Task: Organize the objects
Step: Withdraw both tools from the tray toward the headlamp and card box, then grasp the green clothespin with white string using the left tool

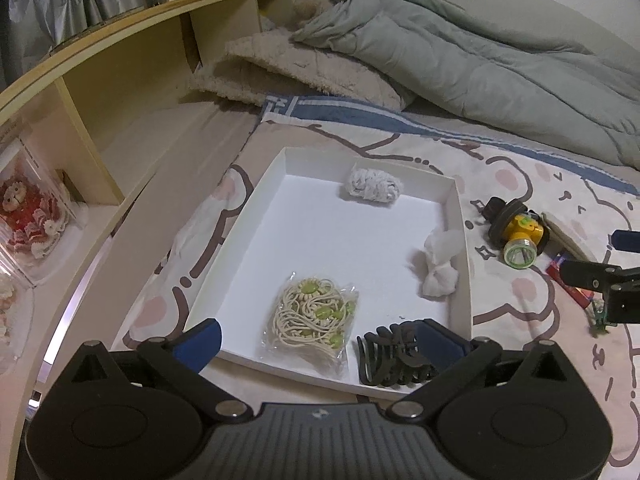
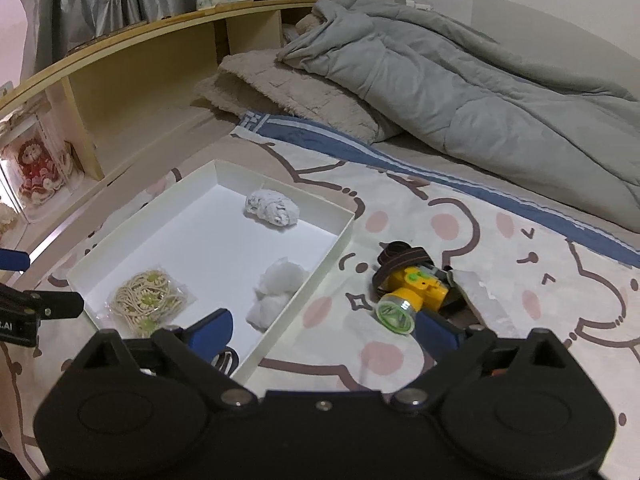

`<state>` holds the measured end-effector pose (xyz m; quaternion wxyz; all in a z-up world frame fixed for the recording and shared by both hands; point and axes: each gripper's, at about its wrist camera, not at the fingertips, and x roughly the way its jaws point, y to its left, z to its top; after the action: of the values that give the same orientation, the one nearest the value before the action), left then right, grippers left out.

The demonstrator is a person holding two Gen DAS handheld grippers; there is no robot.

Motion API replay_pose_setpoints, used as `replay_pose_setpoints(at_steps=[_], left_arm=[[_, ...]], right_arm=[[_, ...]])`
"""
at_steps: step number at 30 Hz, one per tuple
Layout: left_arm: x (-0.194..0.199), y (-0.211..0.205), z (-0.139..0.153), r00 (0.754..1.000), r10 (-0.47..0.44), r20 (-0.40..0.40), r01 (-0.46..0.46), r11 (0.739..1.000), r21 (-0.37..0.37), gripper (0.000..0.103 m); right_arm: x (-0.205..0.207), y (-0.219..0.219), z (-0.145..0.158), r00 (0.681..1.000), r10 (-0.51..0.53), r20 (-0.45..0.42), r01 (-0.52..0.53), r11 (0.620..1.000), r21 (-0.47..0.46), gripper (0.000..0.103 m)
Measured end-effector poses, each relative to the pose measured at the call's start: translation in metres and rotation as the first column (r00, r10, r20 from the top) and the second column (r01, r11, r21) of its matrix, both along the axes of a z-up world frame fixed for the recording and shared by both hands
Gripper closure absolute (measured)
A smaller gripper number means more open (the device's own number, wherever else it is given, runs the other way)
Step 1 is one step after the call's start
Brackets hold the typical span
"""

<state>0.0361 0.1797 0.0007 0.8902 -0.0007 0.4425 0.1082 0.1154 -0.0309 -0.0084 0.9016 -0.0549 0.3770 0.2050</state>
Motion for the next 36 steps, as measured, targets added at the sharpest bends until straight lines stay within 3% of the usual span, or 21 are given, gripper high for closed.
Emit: replay_pose_setpoints(at_steps=[18, 27, 36], left_arm=[[0.01, -0.017, 0.007, 0.998, 0.012, 0.062, -0.01, 1.0, -0.028, 0.0], [0.027, -0.062, 0.012, 0.992, -0.066, 0.11, 0.069, 0.997, -0.025, 0.0], [0.04, -0.107, 0.013, 0.977, -0.131, 0.166, 0.14, 0.989, -0.041, 0.0]], right_arm=[[-0.013, -0.035, 0.017, 0.998, -0.045, 0.046, 0.045, 0.999, -0.009, 0.001], [-0.018, -0.096, 0.036, 0.982, -0.168, 0.086, 0.169, 0.986, 0.001, 0.0], [-0.029, -0.15, 0.032, 0.958, -0.264, 0.113, 0.269, 0.963, -0.029, 0.0]])
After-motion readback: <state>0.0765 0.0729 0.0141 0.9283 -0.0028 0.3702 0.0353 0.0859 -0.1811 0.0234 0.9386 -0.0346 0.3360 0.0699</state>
